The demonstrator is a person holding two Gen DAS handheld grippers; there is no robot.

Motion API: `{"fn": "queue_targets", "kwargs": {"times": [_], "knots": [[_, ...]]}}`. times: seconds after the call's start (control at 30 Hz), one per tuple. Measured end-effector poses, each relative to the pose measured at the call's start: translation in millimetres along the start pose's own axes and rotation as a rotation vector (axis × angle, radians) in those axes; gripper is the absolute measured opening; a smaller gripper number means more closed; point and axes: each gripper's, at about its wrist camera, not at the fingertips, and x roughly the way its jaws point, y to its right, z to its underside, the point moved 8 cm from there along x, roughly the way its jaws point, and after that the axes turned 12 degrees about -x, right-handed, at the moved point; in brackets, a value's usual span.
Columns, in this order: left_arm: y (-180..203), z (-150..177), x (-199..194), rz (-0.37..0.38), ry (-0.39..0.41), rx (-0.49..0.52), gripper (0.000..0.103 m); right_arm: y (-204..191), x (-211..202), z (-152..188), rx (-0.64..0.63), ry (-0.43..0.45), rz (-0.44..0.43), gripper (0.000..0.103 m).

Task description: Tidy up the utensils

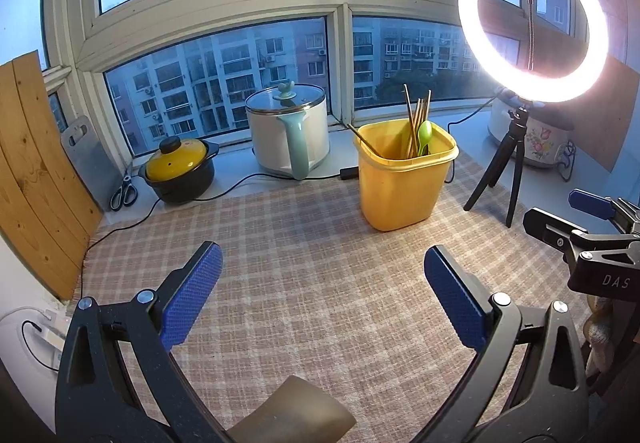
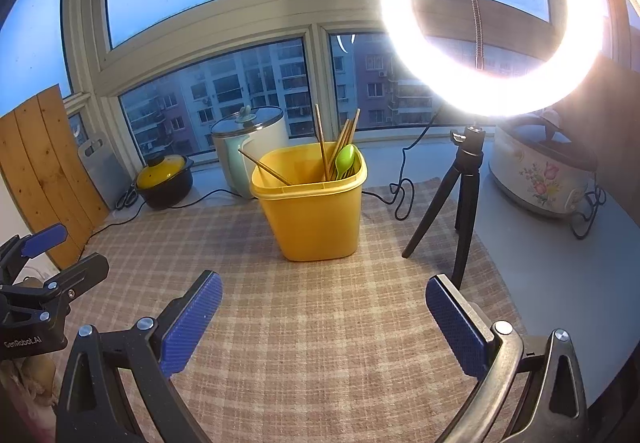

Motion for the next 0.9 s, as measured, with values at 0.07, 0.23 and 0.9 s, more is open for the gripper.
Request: {"fn": "queue_targets", "kwargs": {"times": [0.07,0.23,0.9], "knots": [[-0.4,0.0,0.5,-0.004,-0.001,-0.001,0.102,-1.4,0.9,0.1,-0.002,-0.002,-0.002,0.103],[-1.3,0.7,0.6,-0.005,-0.002,-0.002,0.102,-4.2,2.7,1.7,-0.003,-0.010,-0.006,0.103],[-3.2,2.3,0.3,-0.013,0.013,0.006,0.102,-4.2,6.3,7.3,0.010,-0.032,-0.011,0.103]]}}
